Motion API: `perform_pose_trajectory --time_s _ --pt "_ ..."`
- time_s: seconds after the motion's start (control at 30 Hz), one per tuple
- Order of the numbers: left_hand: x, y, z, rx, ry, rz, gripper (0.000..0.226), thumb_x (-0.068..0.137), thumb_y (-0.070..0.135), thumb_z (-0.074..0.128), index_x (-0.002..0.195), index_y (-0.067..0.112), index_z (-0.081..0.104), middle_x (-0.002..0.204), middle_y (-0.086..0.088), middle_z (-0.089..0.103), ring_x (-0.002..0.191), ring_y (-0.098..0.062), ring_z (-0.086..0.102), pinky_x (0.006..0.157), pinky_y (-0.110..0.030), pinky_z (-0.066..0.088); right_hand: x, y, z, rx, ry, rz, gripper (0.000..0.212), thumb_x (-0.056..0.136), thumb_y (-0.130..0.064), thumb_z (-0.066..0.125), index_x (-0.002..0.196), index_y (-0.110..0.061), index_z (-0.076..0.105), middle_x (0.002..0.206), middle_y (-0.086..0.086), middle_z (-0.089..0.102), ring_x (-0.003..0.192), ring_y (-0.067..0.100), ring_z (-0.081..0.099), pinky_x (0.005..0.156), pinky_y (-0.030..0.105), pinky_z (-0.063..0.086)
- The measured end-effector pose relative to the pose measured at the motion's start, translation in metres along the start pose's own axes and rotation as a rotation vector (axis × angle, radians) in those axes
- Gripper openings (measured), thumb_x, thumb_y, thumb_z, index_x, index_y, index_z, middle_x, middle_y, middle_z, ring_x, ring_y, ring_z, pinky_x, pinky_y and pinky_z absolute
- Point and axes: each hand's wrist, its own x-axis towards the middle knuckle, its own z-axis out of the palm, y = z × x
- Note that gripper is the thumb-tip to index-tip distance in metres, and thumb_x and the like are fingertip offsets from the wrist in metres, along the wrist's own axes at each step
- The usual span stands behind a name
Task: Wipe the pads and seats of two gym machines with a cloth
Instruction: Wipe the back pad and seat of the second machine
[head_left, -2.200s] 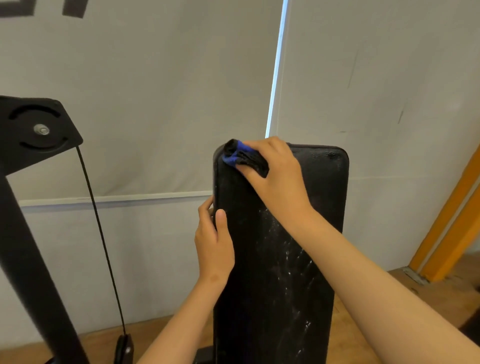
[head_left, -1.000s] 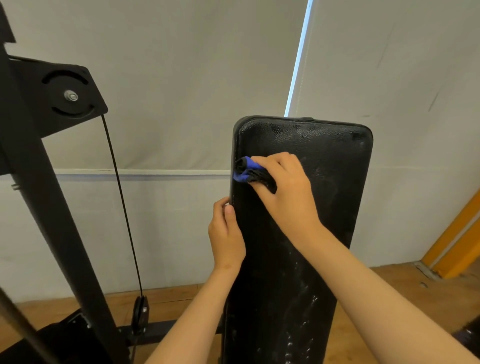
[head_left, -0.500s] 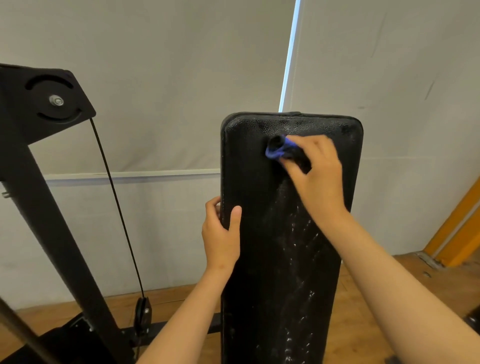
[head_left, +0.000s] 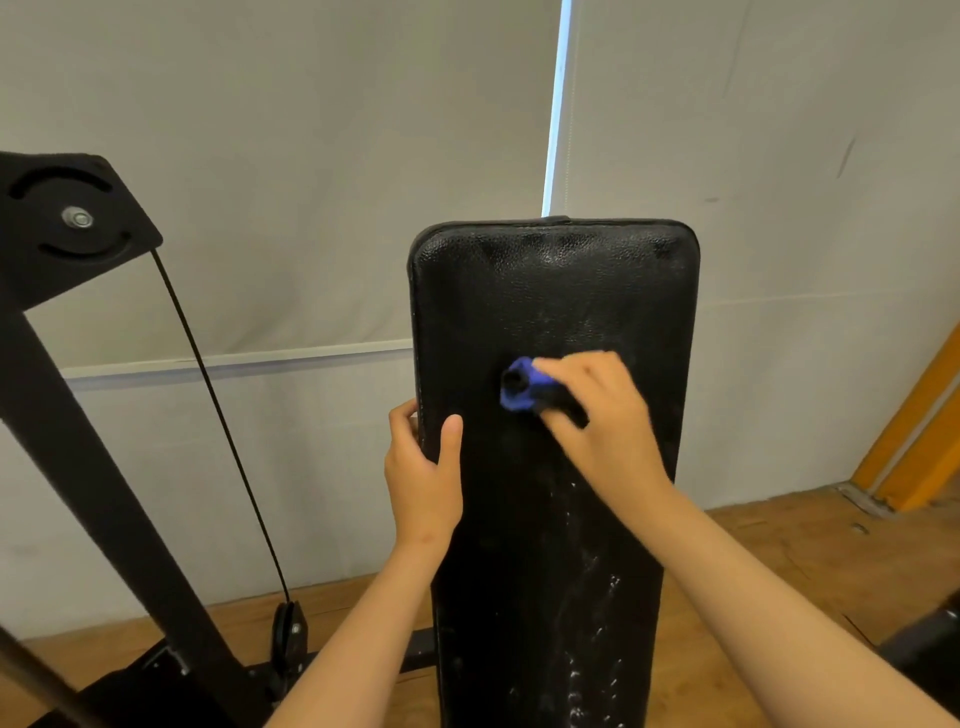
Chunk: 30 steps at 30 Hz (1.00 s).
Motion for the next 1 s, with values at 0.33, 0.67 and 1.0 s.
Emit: perform_pose_trajectory --time_s 0.33,0.67,1.0 --pt "-0.001 -0.005 0.002 0.043 0.027 0.024 0.044 0.088 0.049 0.047 0.119 0.019 0.048 0.101 0.011 0.060 0.092 -0.001 0.059 0.073 -0.009 0.048 0.027 0.002 -0.011 0.127 0.256 0.197 0.034 0.079 -0.010 0.073 0.113 -0.010 0.065 0.104 0.004 0.059 0.098 0.019 0.055 0.088 0.023 0.044" --pt "-0.002 -0.004 0.003 0.090 0.046 0.031 0.032 0.092 0.041 0.048 0.117 0.020 0.048 0.098 0.017 0.058 0.090 0.003 0.058 0.073 -0.007 0.046 0.002 0.026 -0.019 0.069 0.159 0.120 0.035 0.077 -0.008 0.075 0.111 -0.007 0.066 0.103 0.007 0.061 0.098 0.022 0.056 0.089 0.022 0.043" --pt "-0.002 -0.006 0.004 0.121 0.075 0.039 0.028 0.097 0.033 0.048 0.118 0.015 0.050 0.096 0.011 0.057 0.089 0.001 0.056 0.075 -0.011 0.044 0.004 0.040 -0.027 0.128 0.245 0.243 0.034 0.081 -0.010 0.073 0.114 -0.010 0.065 0.105 0.004 0.059 0.100 0.019 0.056 0.089 0.022 0.044"
